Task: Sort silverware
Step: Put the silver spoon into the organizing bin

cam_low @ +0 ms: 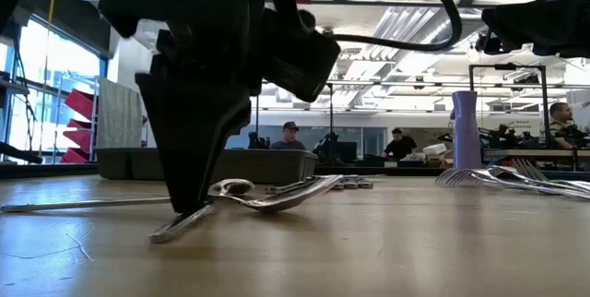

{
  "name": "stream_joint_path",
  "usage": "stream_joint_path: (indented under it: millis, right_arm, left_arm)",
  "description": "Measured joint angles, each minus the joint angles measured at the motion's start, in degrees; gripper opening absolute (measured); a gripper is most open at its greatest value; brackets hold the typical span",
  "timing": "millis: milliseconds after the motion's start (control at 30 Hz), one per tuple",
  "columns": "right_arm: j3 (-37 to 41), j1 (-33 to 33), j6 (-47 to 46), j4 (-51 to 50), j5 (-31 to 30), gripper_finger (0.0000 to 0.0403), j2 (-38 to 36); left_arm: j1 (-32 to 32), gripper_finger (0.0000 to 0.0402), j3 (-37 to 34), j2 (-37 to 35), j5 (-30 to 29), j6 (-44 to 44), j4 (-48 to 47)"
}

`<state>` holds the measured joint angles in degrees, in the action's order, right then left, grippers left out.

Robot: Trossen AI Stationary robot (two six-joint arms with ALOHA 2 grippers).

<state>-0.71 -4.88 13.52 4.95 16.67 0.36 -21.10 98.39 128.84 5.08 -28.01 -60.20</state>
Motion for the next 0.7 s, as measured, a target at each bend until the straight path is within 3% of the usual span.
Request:
stream_joint_path:
  millis: [133,233,333,533,700]
  right_arm:
    - [0.00,0.00,0.00,-0.02,0.00,0.0073,0.00]
    - [0.00,0.00,0.00,0.00,0.01,0.0073,-0.01]
    - [0.00,0.01,0.00,0.00,0.02,0.0073,-0.01]
    - [0.00,0.00,0.00,-0.02,0.02,0.0073,0.00]
    - [0.00,0.01,0.00,-0.02,0.01,0.0073,0.00]
  left_arm:
    - [0.87,0.0012,-0.04,0.02,-0.05,0.18,-0.69]
    - [1.62,0.0009,0.56,0.04,-0.07,0.77,-2.87]
    - [2.52,0.0004,2.09,-0.22,-1.81,2.13,-10.91]
    - [5.12,0.0002,6.64,-5.20,-12.09,4.59,-27.08]
    - [11.46,0.0001,6.08,-10.36,-23.80,12.49,-29.58]
